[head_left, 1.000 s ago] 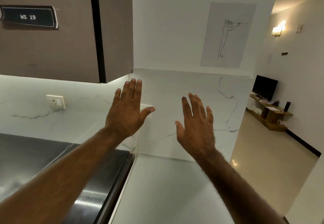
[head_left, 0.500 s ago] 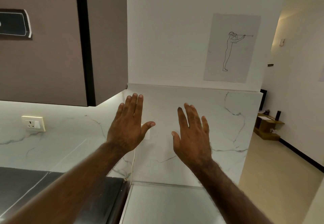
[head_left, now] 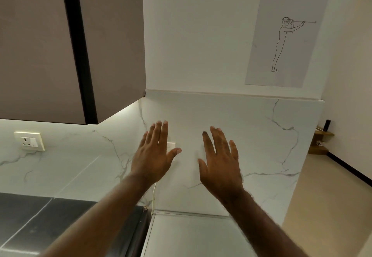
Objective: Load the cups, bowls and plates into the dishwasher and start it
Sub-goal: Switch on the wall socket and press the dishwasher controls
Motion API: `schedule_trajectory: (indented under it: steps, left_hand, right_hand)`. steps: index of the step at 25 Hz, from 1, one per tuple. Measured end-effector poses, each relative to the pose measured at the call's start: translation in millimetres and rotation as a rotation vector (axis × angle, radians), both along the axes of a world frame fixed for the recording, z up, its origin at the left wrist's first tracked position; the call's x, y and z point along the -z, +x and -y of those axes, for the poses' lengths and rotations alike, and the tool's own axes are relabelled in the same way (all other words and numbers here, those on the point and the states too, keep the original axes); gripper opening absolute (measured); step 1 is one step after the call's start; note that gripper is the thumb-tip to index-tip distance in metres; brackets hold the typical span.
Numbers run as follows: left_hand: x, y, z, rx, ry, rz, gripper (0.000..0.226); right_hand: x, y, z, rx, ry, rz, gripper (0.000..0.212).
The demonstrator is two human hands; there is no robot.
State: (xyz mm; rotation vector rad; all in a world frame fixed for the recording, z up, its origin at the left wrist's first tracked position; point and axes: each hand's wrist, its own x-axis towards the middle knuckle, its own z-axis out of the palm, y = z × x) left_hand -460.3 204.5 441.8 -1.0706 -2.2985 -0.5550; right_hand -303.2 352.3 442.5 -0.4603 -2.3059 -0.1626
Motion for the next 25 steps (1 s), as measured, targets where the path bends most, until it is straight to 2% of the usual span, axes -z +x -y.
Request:
schedule_trajectory:
  steps: [4, 9, 13, 18, 25]
  left_hand:
    - [62, -17, -17, -0.059, -0.118, 0.133, 0.078]
    - [109, -38, -35, -0.154, -0.275, 0.303, 0.1]
    - [118, -48, -45, -0.18, -0.306, 0.396, 0.109]
    - [119, -58, -54, -0.187, -0.326, 0.457, 0.108]
    - [106, -54, -51, -0.172, -0.325, 0.436, 0.103]
  right_hand:
    - [26, -9, -10, -0.055, -0.018, 0.032, 0.084]
    - [48, -19, -25, -0.048, -0.05, 0.076, 0.09]
    - [55, -22, -37, -0.032, -0.056, 0.094, 0.091]
    - [61, -27, -41, -0.037, -0.064, 0.09, 0.092]
    - [60, -28, -38, -0.041, -0.042, 0.07, 0.093]
